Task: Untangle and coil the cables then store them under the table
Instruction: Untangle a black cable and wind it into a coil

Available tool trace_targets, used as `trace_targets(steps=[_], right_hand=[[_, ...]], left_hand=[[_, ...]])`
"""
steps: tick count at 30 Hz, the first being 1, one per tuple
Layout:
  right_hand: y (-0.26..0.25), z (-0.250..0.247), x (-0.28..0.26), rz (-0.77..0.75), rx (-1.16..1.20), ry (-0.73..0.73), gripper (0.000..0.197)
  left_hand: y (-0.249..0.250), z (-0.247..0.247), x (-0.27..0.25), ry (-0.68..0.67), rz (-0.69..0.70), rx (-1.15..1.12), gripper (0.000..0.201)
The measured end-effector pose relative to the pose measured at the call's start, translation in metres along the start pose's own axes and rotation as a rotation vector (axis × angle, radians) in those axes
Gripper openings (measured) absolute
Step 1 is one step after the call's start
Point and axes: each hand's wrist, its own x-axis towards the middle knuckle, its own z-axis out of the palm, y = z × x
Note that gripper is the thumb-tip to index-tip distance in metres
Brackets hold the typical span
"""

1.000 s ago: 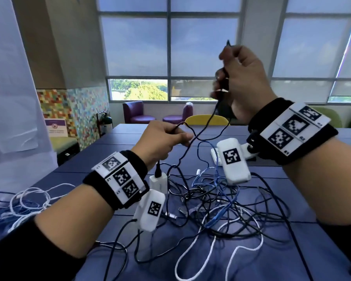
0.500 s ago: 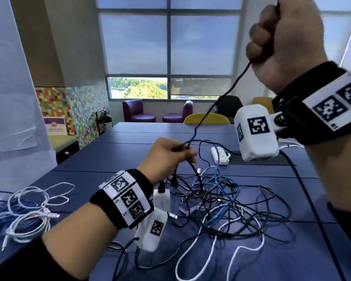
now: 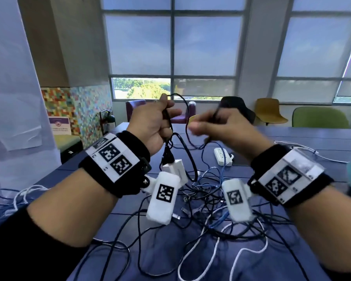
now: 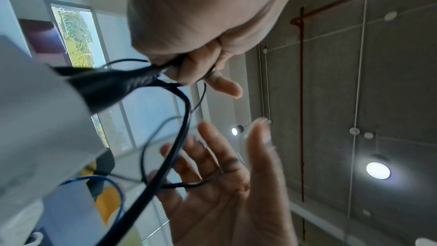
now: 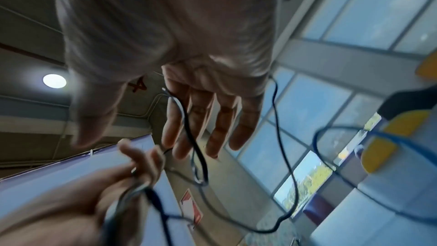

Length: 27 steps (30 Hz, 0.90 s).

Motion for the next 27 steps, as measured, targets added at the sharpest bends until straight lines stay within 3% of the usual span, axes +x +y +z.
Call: trace_targets(steps=[3,11,13,15,21,24,27], right_hand=[[0.008,0.023,-0.007,0.022,-0.054,-0.105,0.037],[0.039,0.045,-0.009,0.036,-0.356,-0.021,0.014],[0.046,0.046,-0.01,0.043,-0.534,-0.042,0.015],[0.052,0.046,-0.011,0.051,-0.561,-0.063,0.013],[0.073,0.034,-0.011,0.165,-0.081,-0.044,0.019],[0.075,0.028,-0.012,0.135,0.14,-0.019,0.023],[0.081,0.022,-0.009,0.132,0.286,0.172,0.026]], left_hand=[[-0.012,0.005,-0.001,0.009,-0.052,-0.009,0.031],[-0.009,-0.002,-0.009,-0.069,-0.26,-0.128,0.029],[0.003,-0.001,-0.013,-0.096,-0.258,-0.154,0.03],[0.012,0.0,-0.014,-0.122,-0.245,-0.175,0.029],[0.031,-0.009,-0.011,-0.13,-0.177,-0.352,0.004],[0.039,-0.012,-0.011,-0.168,-0.142,-0.422,0.007],[0.041,-0.013,-0.015,-0.249,-0.143,-0.225,0.023]])
